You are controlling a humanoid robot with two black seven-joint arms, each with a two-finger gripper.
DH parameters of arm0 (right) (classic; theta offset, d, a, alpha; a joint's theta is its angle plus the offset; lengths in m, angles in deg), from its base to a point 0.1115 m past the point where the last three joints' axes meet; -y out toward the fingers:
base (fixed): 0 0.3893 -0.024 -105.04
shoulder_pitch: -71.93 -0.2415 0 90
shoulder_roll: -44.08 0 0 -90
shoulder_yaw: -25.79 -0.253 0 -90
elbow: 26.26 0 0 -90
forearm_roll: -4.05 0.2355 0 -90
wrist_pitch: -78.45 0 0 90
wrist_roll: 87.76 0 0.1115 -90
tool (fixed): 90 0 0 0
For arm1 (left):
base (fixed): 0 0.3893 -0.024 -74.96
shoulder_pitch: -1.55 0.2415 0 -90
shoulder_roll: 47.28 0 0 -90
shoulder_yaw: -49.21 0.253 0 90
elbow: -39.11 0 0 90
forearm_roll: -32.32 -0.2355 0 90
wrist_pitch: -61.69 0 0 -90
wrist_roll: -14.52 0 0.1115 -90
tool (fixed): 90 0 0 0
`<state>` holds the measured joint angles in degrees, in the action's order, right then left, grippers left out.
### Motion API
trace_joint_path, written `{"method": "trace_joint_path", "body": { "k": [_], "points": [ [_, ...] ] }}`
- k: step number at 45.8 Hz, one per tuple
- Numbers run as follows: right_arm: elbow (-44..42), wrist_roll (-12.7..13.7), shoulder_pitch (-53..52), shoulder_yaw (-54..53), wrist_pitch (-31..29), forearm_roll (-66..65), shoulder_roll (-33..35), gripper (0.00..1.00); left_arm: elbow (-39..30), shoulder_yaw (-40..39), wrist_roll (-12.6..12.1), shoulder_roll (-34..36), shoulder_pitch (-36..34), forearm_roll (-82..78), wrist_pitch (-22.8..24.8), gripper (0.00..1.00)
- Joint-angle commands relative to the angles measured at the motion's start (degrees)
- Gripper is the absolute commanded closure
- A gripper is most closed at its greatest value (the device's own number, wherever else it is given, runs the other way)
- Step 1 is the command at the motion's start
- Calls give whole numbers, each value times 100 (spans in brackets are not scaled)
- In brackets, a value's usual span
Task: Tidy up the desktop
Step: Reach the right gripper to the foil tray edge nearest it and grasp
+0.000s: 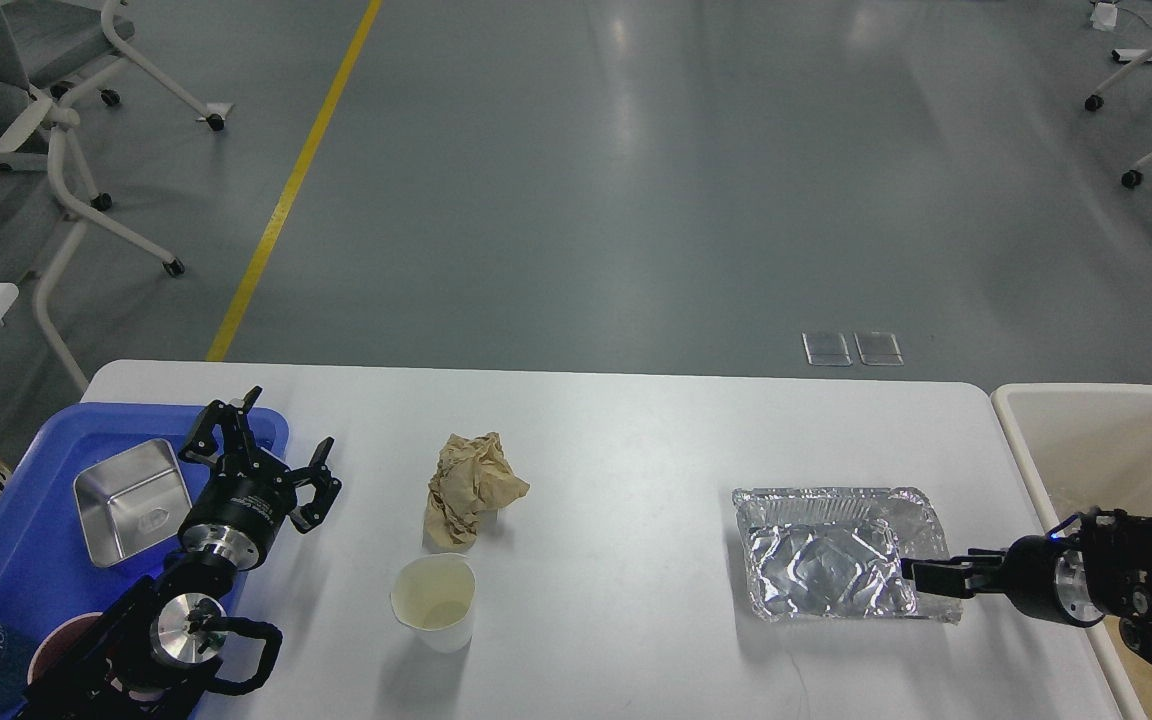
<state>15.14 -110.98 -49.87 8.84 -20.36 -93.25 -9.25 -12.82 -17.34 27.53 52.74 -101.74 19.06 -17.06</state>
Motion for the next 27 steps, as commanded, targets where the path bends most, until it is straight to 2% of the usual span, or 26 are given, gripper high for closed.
{"method": "trace_joint_path", "body": {
  "k": [1,2,4,5,7,21,27],
  "points": [
    [-36,-25,-1,16,117,-16,-178,44,-1,1,0,0,10,-1,9,4],
    [-36,-25,-1,25,108,-17,-187,55,-1,1,0,0,11,-1,0,4],
    [-62,-25,-36,121,55,-8,-187,84,-1,1,0,0,2,8,0,4],
    [-79,-25,-71,174,46,-8,-187,91,-1,-7,0,0,2,-1,9,4],
    [-88,-25,-185,376,46,45,-187,98,8,-7,0,0,11,8,0,4],
    [-44,-61,-317,526,11,115,-169,100,-1,1,0,0,10,-1,9,4],
    [26,-131,-396,535,-287,247,-90,100,-10,1,0,-9,46,-28,9,4]
  ]
}}
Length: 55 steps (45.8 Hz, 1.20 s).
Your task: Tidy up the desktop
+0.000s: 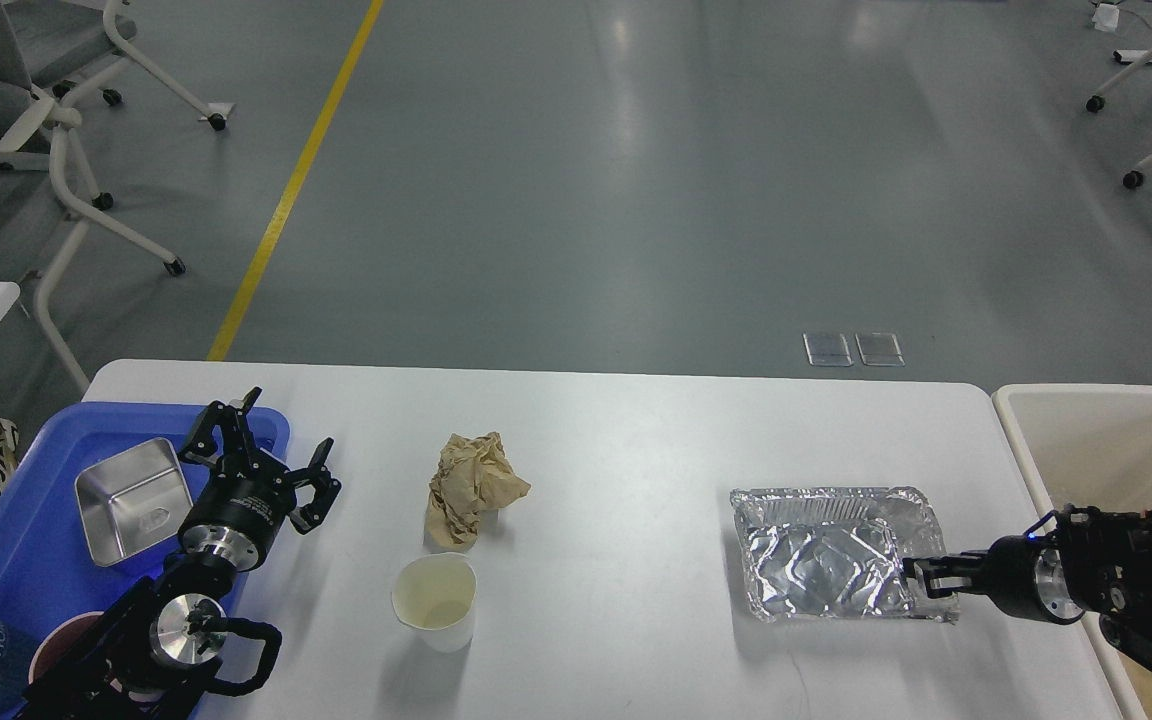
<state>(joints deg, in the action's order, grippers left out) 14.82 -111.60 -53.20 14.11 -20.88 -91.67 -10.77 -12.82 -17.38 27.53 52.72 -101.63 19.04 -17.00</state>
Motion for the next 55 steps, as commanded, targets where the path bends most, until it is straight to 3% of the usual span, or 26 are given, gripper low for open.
{"method": "trace_joint_path", "body": {
  "k": [1,21,42,49,55],
  "points": [
    [75,-86,-64,-1,-270,89,97,100,-10,6,0,-7,44,-25,3,4],
    [1296,-174,-529,-10,-973,502,1037,100,-10,-20,35,108,184,-51,82,4],
    [2800,-183,-1777,-80,-2406,863,3076,100,-124,-12,97,125,316,-60,187,4],
    [2765,-165,-2155,-80,-2635,863,2972,100,-142,-12,79,107,307,-60,363,4],
    [2660,-16,-2463,-18,-2653,837,2129,100,-256,6,70,125,325,-60,363,4]
  ]
}}
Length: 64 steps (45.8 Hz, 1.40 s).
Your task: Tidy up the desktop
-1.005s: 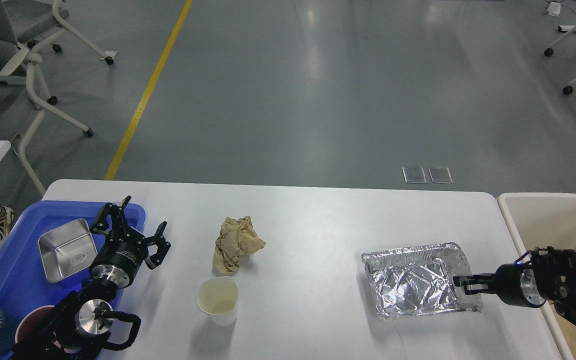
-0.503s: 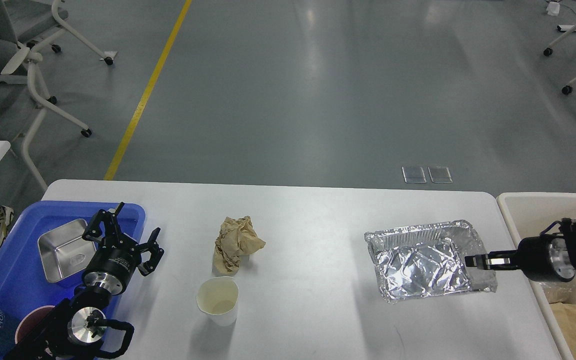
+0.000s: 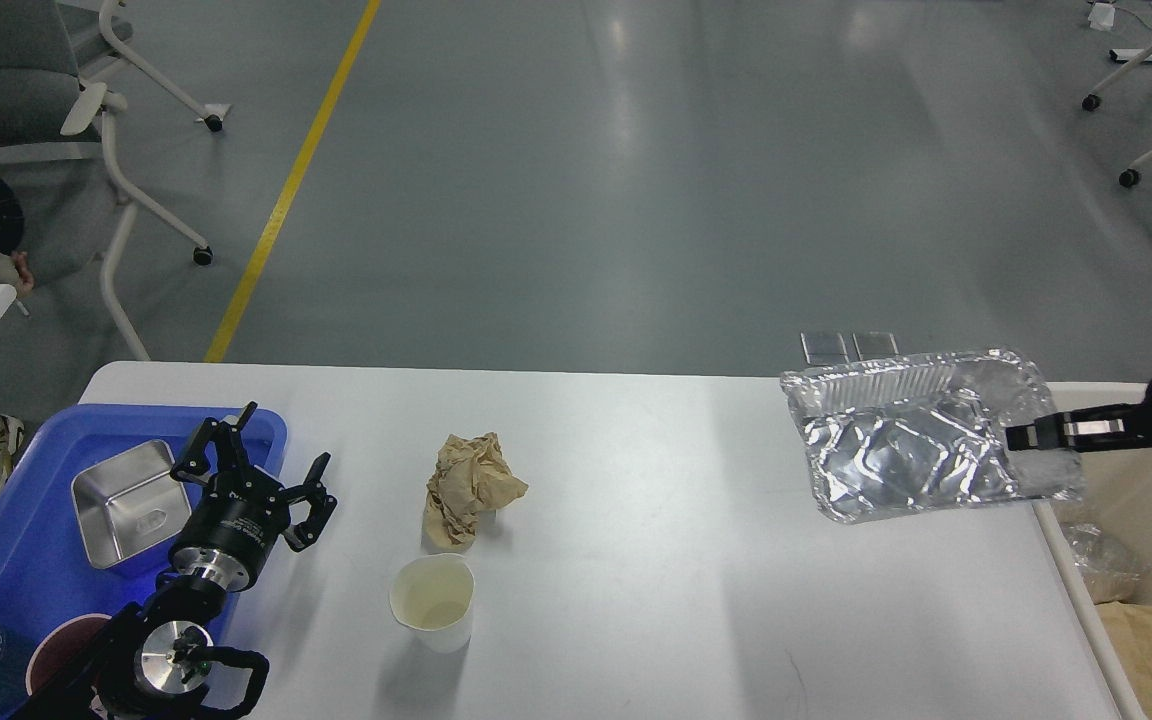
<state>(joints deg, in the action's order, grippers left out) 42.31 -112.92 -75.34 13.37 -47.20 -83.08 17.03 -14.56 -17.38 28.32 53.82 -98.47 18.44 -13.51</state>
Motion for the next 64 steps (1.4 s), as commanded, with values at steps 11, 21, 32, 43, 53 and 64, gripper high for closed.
{"method": "trace_joint_path", "body": {
  "k": [11,21,32,43,53,64],
  "points": [
    [-739,239,-574,152,-197,-41,-1979,100,-82,-74,-71,41,0,70,-65,4],
    [-1205,257,-742,592,-197,21,-2998,100,-90,23,-80,85,-35,53,-338,4],
    [-1390,257,-680,618,-179,29,-3430,100,-178,14,-1,208,-53,26,-268,4],
    [-1451,265,-663,618,-135,21,-3421,100,-652,67,-79,778,-35,-9,-399,4],
    [-1487,265,-627,618,-100,21,-3447,100,-1803,1340,-71,2588,-395,-44,-943,4],
    [-1504,265,-627,618,-82,12,-3465,100,-2884,2676,-88,4733,-782,-79,-1173,4]
  ]
}}
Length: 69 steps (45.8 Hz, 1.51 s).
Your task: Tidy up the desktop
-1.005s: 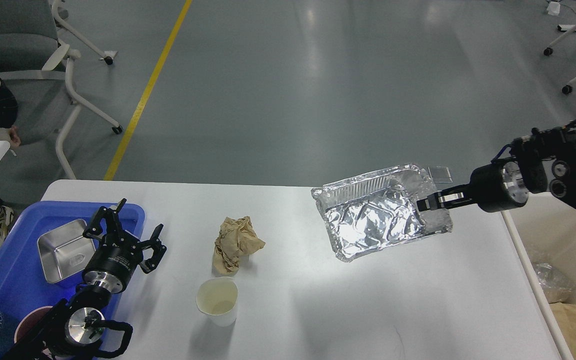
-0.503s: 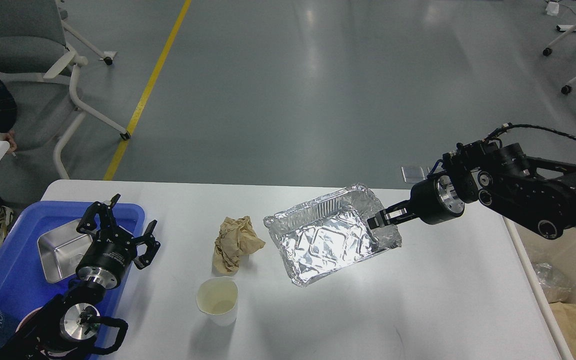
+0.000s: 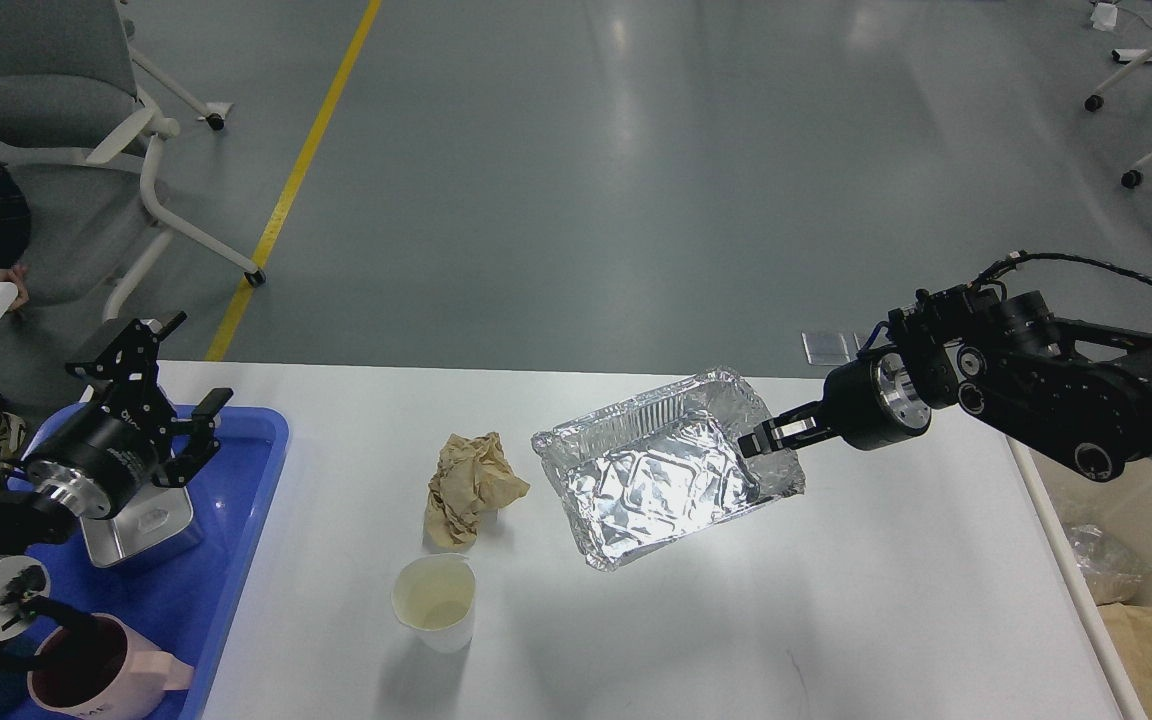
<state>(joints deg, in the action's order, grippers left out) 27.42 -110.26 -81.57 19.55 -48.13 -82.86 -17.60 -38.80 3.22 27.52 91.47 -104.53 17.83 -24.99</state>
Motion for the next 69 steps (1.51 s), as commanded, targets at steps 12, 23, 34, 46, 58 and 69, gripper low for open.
{"method": "trace_joint_path", "body": {
  "k": [12,23,34,46,58,69],
  "points": [
    [-68,0,5,0,89,-10,-46,100,-1568,1882,-25,2542,-396,-1090,55,4],
    [-68,0,31,0,142,-10,-81,100,-1815,2287,-359,3131,-352,-1468,2,4],
    [-86,0,40,0,168,-10,-64,100,-2008,2533,-447,3465,-255,-2153,19,4],
    [-77,0,40,0,203,-10,-64,100,-2299,2533,-447,3571,-264,-2619,46,4],
    [-77,0,40,0,238,-10,-55,100,-2290,2533,-465,3352,-431,-2980,72,4],
    [-77,0,40,0,291,-10,-72,100,-1675,2551,-649,2034,-896,-3551,370,4]
  ]
}}
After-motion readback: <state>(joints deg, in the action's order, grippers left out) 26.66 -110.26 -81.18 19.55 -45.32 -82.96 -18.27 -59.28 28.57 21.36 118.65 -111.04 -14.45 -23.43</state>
